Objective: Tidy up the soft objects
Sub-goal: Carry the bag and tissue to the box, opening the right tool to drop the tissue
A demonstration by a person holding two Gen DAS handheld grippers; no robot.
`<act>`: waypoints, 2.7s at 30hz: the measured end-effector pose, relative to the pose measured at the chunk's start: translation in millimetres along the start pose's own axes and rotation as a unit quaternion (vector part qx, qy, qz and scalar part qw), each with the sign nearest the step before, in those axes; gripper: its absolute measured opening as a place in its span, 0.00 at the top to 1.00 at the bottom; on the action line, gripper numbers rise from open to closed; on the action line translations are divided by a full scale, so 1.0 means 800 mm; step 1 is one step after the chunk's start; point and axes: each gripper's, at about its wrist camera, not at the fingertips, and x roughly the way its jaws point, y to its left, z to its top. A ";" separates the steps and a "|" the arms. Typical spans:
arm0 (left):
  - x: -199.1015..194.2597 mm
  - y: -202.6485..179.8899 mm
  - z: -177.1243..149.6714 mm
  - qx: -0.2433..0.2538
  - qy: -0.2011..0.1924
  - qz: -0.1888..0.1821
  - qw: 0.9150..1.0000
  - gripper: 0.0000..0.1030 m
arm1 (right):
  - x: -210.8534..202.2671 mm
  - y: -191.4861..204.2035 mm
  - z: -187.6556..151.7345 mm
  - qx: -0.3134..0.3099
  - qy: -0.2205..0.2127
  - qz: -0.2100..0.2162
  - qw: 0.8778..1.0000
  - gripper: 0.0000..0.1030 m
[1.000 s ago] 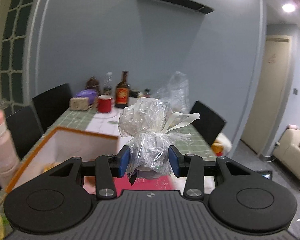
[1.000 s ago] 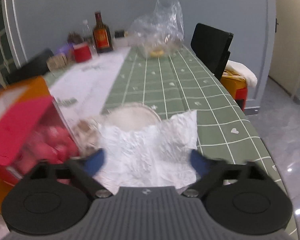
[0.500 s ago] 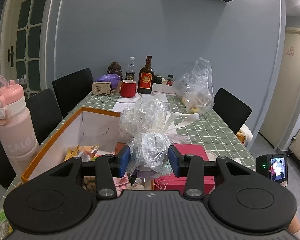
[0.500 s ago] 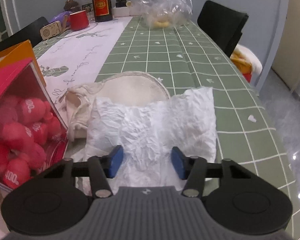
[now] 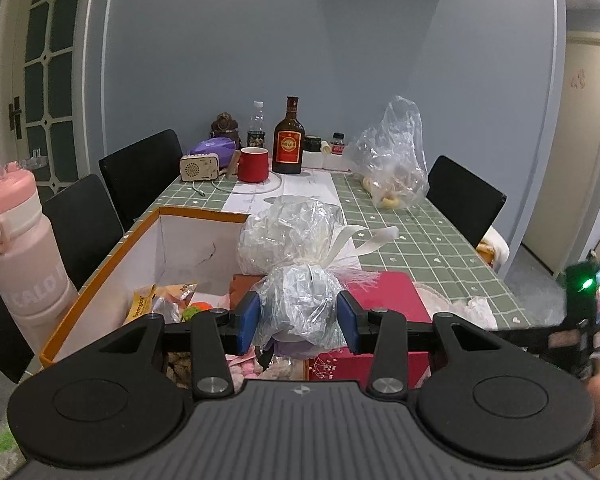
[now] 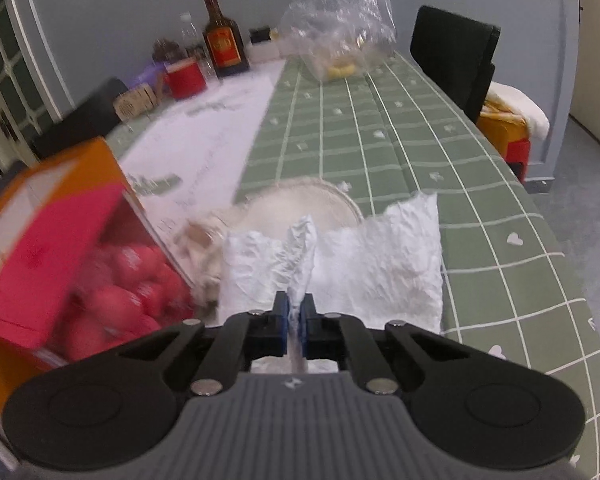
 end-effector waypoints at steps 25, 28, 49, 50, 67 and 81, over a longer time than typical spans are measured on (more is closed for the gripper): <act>-0.057 0.083 0.081 -0.015 -0.058 0.023 0.998 0.54 | -0.259 0.185 0.141 -0.071 -0.198 0.133 0.969 0.98; -0.049 0.102 0.085 -0.025 -0.054 0.028 0.998 0.54 | -0.267 0.215 0.156 -0.085 -0.203 0.144 0.965 0.98; 0.038 0.182 0.093 -0.101 -0.051 0.030 0.993 0.54 | -0.162 0.378 0.198 -0.158 -0.174 0.188 0.954 0.98; 0.043 0.182 0.092 -0.101 -0.047 0.028 0.993 0.54 | -0.151 0.382 0.198 -0.161 -0.169 0.183 0.955 0.98; 0.069 0.169 0.071 -0.055 -0.002 -0.001 0.998 0.54 | 0.101 0.384 0.147 -0.164 0.035 0.132 0.977 0.98; 0.086 0.157 0.072 -0.049 0.037 0.006 0.998 0.54 | 0.043 0.330 0.116 -0.174 -0.051 0.110 0.977 0.35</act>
